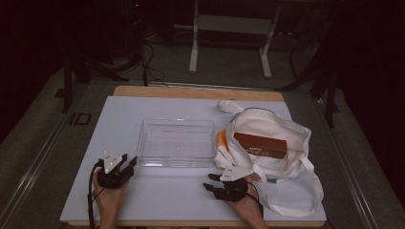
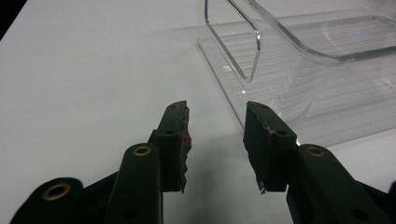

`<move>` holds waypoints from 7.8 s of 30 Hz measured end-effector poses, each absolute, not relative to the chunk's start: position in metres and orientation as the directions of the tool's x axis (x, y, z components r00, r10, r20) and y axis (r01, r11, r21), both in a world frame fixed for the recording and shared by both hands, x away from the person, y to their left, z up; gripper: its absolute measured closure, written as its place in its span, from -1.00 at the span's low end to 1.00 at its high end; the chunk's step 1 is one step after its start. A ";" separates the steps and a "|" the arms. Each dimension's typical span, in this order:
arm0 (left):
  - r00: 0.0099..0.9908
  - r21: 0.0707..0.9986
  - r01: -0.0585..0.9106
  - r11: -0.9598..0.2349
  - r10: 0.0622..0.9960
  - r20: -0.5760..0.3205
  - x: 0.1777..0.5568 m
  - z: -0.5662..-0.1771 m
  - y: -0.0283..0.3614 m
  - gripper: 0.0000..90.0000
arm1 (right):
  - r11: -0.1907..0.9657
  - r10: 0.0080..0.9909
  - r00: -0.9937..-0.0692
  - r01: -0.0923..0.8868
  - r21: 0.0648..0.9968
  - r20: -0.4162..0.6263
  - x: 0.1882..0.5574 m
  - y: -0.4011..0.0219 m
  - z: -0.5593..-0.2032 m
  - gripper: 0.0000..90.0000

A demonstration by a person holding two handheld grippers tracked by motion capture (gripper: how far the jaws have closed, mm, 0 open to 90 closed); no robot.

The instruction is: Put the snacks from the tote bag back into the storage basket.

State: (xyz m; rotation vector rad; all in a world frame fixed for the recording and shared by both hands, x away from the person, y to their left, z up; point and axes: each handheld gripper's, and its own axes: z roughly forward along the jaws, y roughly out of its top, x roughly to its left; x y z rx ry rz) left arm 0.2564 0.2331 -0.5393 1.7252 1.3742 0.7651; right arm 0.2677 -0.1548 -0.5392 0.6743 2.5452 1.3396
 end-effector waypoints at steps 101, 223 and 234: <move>0.214 0.863 0.499 -0.083 0.976 -0.030 0.256 -0.539 0.235 0.22 | 0.714 0.332 -0.916 0.088 0.695 -0.226 0.264 -0.162 -0.427 0.28; 0.210 0.871 0.484 -0.077 0.977 -0.030 0.255 -0.539 0.235 0.16 | 0.881 0.415 -0.877 0.322 0.347 -0.243 0.367 -0.282 -0.388 -0.08; 0.209 0.871 0.485 -0.077 0.977 -0.030 0.255 -0.539 0.235 0.16 | 0.883 0.422 -0.875 0.337 0.328 -0.237 0.376 -0.288 -0.392 -0.10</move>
